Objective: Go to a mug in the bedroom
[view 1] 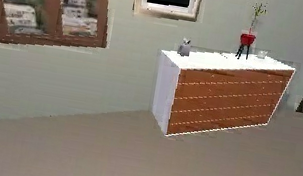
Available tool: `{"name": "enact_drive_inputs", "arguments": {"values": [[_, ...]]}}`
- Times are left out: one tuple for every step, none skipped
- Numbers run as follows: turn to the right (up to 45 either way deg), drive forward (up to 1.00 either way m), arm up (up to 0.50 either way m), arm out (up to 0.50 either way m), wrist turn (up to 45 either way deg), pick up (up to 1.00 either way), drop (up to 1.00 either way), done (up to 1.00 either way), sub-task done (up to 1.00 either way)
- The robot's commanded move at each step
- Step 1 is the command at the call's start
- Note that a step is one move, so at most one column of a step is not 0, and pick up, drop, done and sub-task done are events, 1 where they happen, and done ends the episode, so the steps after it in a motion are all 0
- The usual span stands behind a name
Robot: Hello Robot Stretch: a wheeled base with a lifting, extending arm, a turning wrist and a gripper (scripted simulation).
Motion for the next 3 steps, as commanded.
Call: {"name": "enact_drive_inputs", "arguments": {"values": [[0.0,1.0,0.0,0.0,0.0,0.0,0.0,0.0,0.0],[18.0,0.0,0.0,0.0,0.0,0.0,0.0,0.0,0.0],[0.0,0.1,0.0,0.0,0.0,0.0,0.0,0.0,0.0]]}}
